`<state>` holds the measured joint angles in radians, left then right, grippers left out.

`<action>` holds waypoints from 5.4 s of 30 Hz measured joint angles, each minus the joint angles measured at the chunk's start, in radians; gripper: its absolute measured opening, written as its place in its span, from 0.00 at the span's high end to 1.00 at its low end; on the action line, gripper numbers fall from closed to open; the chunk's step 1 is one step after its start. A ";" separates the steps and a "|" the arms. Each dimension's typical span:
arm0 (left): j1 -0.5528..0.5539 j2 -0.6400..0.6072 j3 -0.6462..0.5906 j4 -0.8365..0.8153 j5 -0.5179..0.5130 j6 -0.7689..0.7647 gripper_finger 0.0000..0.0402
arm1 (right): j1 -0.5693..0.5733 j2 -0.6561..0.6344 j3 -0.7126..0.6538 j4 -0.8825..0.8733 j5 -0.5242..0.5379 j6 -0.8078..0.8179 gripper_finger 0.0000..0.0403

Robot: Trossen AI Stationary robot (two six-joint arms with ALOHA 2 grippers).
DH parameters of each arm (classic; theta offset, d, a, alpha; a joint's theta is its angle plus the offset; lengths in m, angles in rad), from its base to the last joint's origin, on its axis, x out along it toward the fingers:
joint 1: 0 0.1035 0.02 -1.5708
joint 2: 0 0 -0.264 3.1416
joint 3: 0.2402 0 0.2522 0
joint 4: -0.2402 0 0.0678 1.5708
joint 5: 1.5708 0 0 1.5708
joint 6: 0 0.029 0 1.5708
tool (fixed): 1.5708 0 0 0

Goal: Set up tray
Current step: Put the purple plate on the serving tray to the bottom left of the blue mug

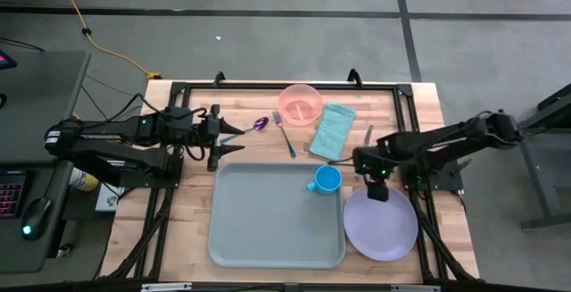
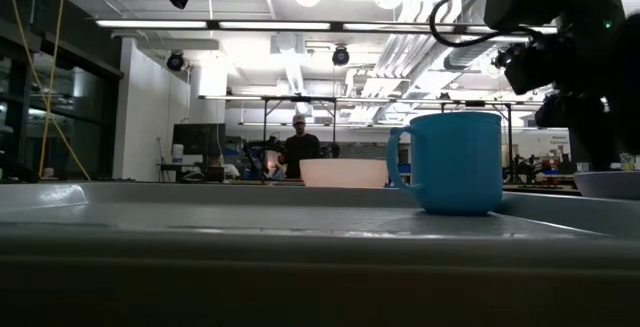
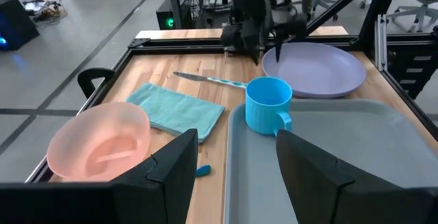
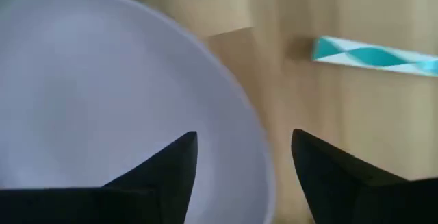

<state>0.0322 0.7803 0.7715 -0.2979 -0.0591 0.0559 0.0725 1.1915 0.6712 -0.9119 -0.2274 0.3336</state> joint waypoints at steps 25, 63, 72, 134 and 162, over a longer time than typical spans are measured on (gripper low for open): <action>0.000 0.000 0.000 -0.020 0.000 0.011 0.43 | 0.081 0.228 0.001 0.157 0.036 0.095 0.50; 0.000 0.000 0.000 -0.018 0.017 0.019 0.43 | 0.081 0.044 0.008 0.042 -0.076 0.433 1.00; 0.000 0.000 0.000 -0.006 0.017 0.019 0.43 | 0.081 -0.071 0.203 -0.073 -0.027 0.443 1.00; 0.000 -0.394 0.113 -0.240 -0.126 0.232 0.43 | -0.064 1.117 1.496 0.062 -0.099 0.181 1.00; 0.000 -0.394 0.113 -0.236 -0.108 0.232 0.43 | -0.069 1.116 1.424 0.053 -0.111 0.111 1.00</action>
<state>0.0326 0.3862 0.8848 -0.5335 -0.1673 0.2874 0.0036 2.3077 2.0949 -0.8592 -0.3386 0.4446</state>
